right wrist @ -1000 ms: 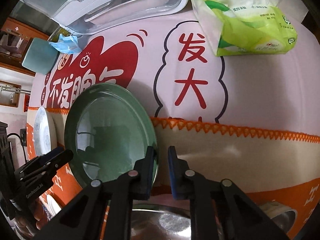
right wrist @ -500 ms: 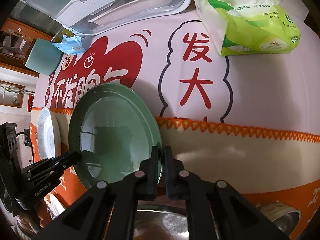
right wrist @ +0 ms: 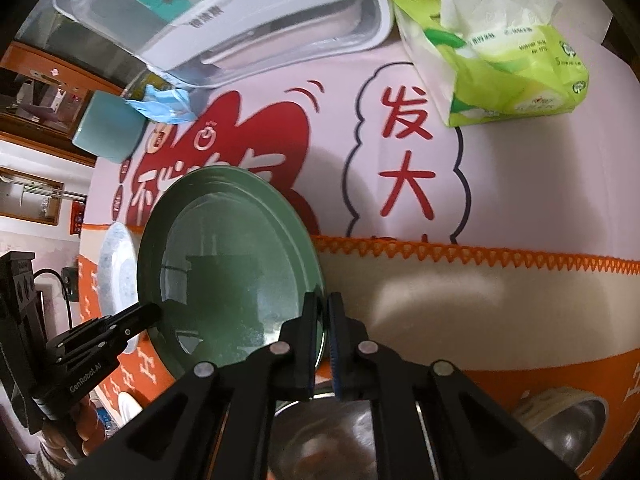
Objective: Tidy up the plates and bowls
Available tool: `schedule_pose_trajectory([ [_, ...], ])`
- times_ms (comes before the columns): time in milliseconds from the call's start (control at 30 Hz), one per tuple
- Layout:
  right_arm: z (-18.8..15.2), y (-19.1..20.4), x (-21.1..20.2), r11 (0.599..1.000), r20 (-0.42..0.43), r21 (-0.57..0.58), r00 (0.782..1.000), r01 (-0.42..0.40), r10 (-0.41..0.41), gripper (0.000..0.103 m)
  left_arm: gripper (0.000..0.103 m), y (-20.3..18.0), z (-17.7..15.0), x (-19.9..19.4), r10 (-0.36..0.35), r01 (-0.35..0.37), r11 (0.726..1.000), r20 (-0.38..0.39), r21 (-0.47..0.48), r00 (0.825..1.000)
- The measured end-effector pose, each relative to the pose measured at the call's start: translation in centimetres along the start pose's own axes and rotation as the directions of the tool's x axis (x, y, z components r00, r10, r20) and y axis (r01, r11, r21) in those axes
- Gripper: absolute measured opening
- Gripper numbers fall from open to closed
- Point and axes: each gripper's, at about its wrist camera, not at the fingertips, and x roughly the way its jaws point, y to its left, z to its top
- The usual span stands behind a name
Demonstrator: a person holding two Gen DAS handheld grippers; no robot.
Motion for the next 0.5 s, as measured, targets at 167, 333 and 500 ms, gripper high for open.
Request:
schedule_pose_trajectory([
  [167,-0.7,2.0,-1.5,1.000,0.022,-0.017,1.000,-0.007,0.008,0.005,0.008,0.7,-0.8,-2.8,0.010,-0.010,1.000,0.026,0.006,1.000],
  [333,-2.3,4.0,-3.2,1.000,0.036,-0.017,0.999,-0.018,0.019,0.005,0.009,2.0,-2.5,-6.1,0.005,-0.005,1.000,0.036,0.004,0.999],
  [500,-5.2,6.2,-5.5,1.000,0.048,-0.022,0.999,-0.023,0.024,0.005,0.009,3.0,-5.0,-9.3,-0.008,0.007,1.000,0.047,0.020,0.999],
])
